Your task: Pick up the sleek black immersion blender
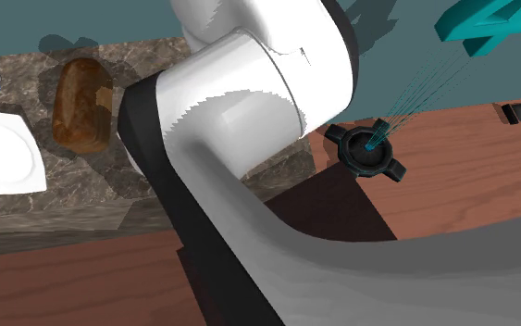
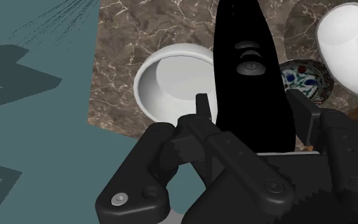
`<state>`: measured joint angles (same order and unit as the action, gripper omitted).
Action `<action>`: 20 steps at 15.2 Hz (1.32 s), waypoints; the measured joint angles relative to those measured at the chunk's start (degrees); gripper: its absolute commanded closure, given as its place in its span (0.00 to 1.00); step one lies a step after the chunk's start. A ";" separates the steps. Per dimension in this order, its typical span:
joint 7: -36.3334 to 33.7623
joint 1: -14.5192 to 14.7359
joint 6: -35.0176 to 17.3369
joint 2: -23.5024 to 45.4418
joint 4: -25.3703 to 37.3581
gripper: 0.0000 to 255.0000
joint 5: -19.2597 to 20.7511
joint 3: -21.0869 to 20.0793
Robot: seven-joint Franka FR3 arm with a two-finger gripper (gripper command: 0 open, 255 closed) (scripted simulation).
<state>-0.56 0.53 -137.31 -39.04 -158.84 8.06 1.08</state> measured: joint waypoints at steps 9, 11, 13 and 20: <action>0.05 0.02 0.37 -0.19 0.17 1.00 -0.03 0.01; 0.17 0.14 1.89 -0.78 1.05 1.00 -0.20 -0.02; 0.40 0.23 3.59 -1.18 2.35 1.00 -0.36 0.03; 1.18 0.47 9.49 -2.79 6.67 1.00 -0.83 0.16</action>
<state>0.62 0.99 -127.82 -41.83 -152.17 7.22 1.23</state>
